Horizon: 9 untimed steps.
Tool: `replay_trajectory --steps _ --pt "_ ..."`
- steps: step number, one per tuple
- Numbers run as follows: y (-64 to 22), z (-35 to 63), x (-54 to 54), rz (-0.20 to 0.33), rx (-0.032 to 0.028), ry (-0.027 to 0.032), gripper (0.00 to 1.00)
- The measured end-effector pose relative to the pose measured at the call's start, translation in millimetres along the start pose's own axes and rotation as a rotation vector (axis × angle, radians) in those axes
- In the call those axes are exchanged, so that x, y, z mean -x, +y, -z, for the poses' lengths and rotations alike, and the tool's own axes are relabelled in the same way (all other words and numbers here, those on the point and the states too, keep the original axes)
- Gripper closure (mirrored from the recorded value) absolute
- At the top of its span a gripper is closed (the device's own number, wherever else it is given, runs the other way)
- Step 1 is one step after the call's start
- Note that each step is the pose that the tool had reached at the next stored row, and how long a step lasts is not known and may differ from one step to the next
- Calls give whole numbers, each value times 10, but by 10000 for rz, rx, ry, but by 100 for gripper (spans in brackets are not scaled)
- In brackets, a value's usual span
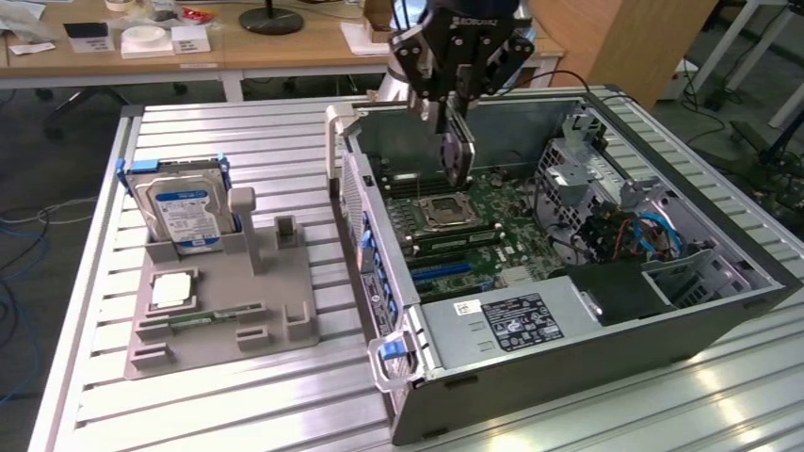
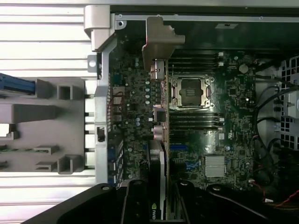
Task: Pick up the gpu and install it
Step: 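Pick up the gpu and move the gpu toward the slot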
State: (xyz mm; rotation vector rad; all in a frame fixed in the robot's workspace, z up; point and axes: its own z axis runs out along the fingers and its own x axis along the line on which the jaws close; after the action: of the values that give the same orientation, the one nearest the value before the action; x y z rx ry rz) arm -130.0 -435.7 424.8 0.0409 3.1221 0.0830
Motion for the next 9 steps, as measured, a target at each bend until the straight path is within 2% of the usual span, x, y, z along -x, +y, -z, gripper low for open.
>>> replay_trajectory --steps 9 --pt "11 -8 411 -1 12 0 73"
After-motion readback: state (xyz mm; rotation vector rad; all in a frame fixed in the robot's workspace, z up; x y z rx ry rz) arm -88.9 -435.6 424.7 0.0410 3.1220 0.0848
